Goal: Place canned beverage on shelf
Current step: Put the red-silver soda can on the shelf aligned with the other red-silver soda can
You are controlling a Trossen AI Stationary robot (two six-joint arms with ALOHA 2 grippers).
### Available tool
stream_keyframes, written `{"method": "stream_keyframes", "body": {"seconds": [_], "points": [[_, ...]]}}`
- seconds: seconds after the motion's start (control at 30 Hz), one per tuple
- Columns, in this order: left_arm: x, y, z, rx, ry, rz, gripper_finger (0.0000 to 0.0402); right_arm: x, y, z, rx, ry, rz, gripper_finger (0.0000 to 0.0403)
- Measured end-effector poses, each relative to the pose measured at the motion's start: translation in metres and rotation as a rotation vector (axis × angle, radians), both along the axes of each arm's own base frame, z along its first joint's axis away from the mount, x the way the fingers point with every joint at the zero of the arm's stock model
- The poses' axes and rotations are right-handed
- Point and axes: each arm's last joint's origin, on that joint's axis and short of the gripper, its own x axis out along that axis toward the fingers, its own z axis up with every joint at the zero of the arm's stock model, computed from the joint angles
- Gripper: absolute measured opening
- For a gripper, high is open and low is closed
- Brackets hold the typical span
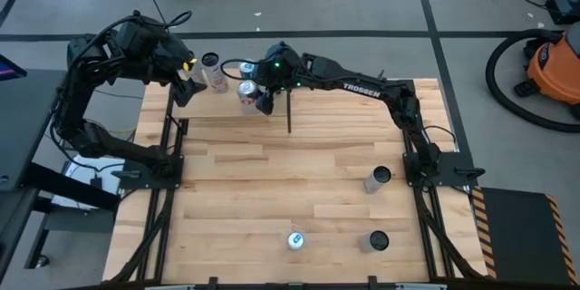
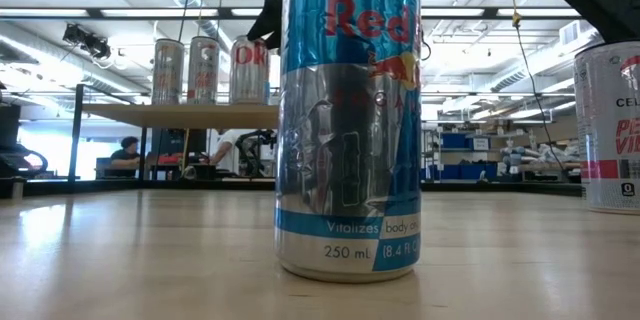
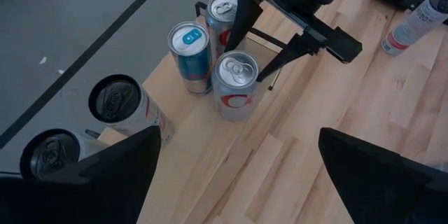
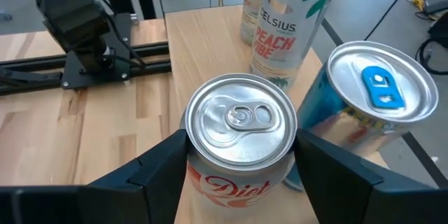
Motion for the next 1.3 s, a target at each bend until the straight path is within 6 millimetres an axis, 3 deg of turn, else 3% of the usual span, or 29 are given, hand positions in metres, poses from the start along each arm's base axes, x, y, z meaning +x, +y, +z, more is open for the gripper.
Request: {"method": "stream_keyframes", "body": {"seconds": [0.37, 1.3], "points": [[0.0, 0.0, 0.0, 0.0, 0.0, 0.0, 0.0389, -0.015, 0.009, 0.013, 0.022, 0.048, -0.003, 0.0258], [0.0, 0.0, 0.0, 0.0, -0.001, 0.0, 0.0389, -0.034, 0.014, 0.017, -0.011, 0.178, -0.114, 0.0258]]}}
